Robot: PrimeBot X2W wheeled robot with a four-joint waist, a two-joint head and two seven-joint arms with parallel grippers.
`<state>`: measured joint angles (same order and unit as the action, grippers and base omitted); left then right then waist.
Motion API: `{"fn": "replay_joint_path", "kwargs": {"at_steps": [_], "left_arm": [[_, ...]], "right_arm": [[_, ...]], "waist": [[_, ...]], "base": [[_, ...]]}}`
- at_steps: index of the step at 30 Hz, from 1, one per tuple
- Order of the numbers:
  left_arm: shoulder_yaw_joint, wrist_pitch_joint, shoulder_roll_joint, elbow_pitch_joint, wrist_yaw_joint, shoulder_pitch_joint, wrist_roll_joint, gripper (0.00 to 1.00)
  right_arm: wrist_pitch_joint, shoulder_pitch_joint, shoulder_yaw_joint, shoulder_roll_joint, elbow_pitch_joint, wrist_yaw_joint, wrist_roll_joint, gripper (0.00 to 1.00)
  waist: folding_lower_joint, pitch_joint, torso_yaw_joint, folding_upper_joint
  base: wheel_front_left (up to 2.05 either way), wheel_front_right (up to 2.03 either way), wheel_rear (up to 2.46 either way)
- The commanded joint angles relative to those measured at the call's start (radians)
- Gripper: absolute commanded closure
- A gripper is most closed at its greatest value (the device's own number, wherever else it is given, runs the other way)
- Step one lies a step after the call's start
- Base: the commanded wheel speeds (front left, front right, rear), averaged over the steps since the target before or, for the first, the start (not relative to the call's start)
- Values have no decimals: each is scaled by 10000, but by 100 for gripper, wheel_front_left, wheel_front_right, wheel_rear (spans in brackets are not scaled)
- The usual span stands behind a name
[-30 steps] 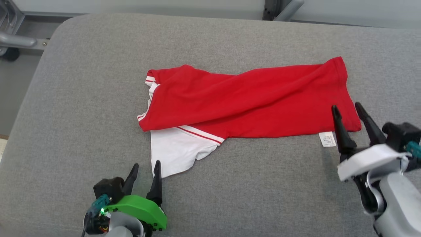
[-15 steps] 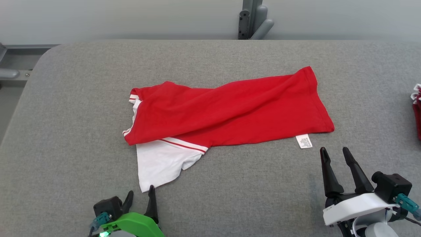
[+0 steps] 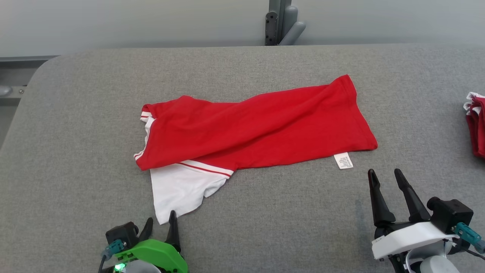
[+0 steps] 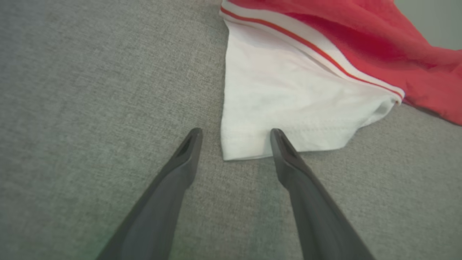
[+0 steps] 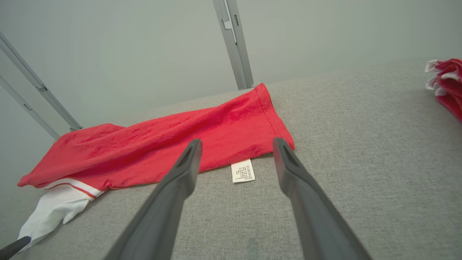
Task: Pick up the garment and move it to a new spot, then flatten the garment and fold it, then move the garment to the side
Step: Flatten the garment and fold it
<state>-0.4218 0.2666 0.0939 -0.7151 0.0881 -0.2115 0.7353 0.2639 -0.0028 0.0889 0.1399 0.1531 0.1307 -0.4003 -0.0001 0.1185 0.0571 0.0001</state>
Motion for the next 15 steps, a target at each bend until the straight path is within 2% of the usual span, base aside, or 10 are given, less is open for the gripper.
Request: {"fn": "replay_joint_path", "kwargs": {"at_steps": [1,2,9,15], "left_arm": [[-12,-73,-72,-242,-132,-76,112,55],[-51,-73,-91,-319,-224,-123,119,98],[-45,-82,-201,-559,-642,-268,422,100],[675,-36,99,566,-491,-267,80,100]], "right_arm": [[7,-35,-28,55,-54,-1,116,0],[7,-39,-36,58,-58,-1,120,0],[7,-76,-262,79,220,-1,199,0],[7,-891,-471,442,1950,-1,236,0]], "waist": [[1,10,20,-1],[1,9,31,-1],[1,44,222,-1],[1,219,462,-1]], "base": [[0,0,0],[0,0,0],[0,0,0],[0,0,0]]}}
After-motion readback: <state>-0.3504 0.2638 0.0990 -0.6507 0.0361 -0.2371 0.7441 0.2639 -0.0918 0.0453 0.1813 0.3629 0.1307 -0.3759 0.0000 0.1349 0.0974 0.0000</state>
